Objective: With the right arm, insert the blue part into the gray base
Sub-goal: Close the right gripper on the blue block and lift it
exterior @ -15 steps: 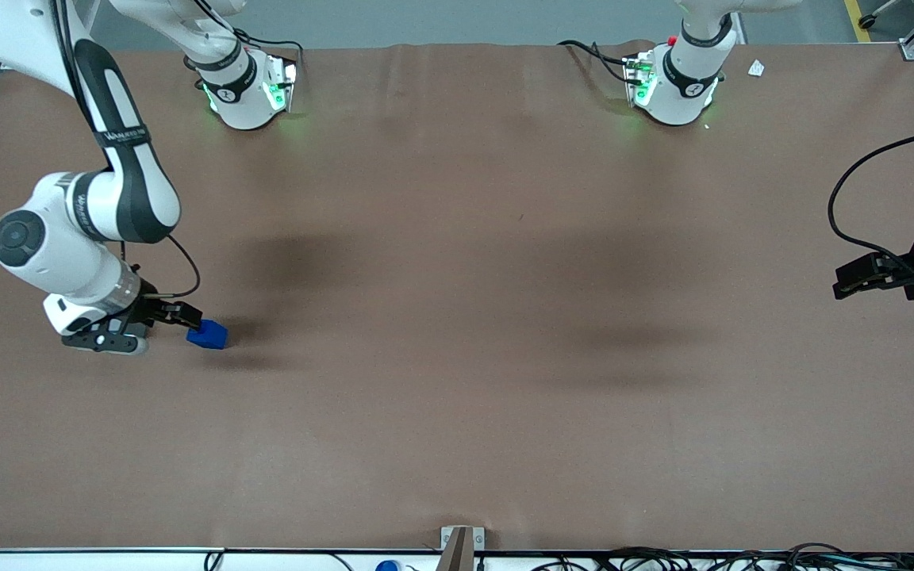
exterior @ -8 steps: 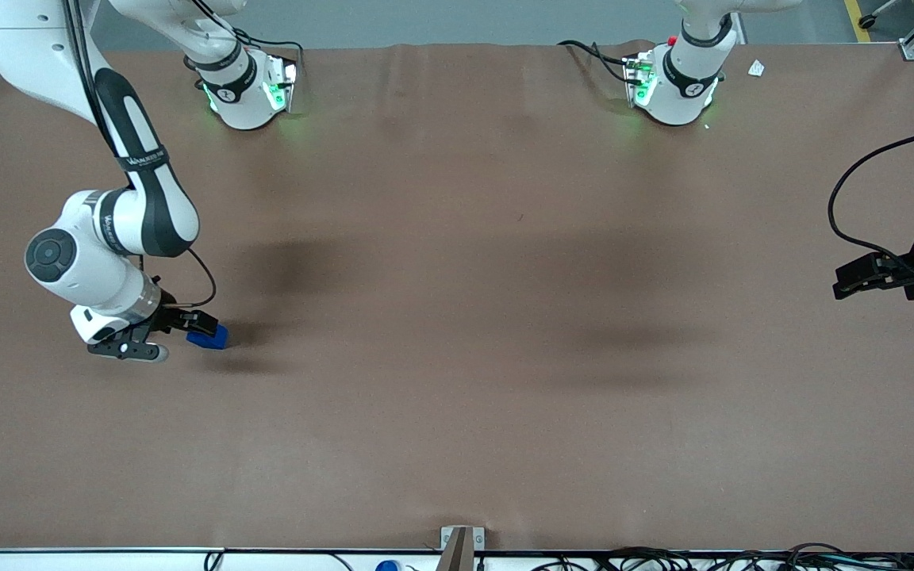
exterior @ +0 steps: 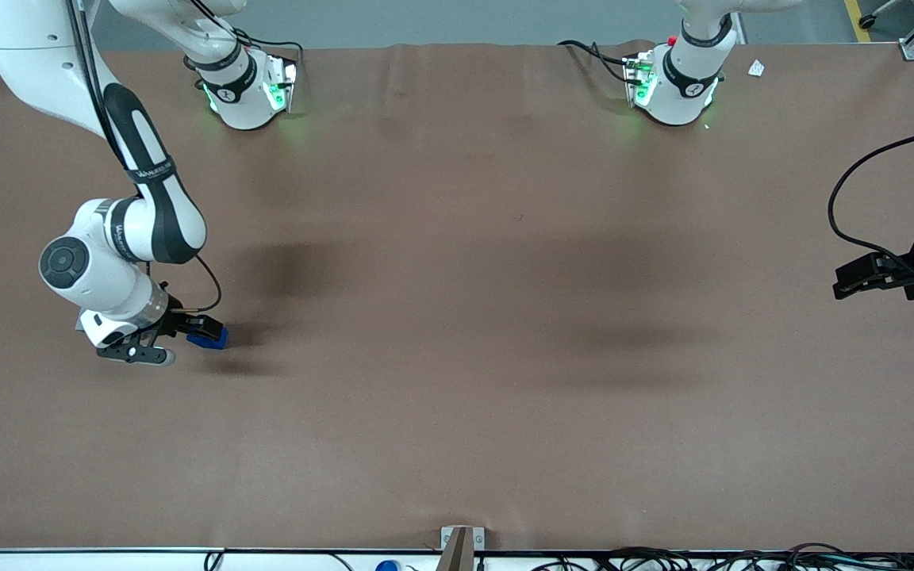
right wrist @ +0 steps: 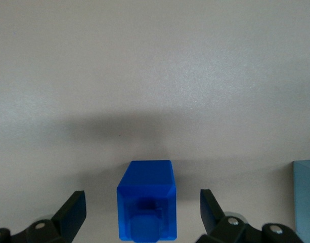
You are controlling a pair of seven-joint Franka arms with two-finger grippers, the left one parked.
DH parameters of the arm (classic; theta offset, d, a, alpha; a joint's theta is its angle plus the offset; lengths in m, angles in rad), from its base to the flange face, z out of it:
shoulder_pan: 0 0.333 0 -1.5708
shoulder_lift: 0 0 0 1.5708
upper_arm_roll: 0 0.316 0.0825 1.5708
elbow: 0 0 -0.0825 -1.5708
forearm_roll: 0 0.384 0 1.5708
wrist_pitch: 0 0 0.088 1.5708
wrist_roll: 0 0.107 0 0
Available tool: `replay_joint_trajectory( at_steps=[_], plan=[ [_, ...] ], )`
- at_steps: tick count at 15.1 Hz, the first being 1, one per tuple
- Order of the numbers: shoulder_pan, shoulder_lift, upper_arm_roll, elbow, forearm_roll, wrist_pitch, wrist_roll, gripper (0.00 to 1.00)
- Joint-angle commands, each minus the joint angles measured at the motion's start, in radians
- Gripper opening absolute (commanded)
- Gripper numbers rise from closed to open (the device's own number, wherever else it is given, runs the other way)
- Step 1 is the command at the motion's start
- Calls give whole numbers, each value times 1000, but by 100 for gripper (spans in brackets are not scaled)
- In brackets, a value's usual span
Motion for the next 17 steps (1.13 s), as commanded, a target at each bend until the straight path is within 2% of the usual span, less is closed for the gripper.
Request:
replay_joint_trajectory(
  at_steps=[1,4,6,10,12,13,17],
  plan=[
    [3,-3,-1,-25,12,24,10,97],
    [1,3,-1,-26,12,26,10,91],
    [1,3,-1,-26,12,24,10,82],
    [1,3,-1,-26,12,23,9,47],
    [-1,0,-1,-25,12,13,10,34],
    [-1,-3,-1,-23,12,9,10,30],
    [-1,-34,-2,-12,12,-33,21,27]
  ],
)
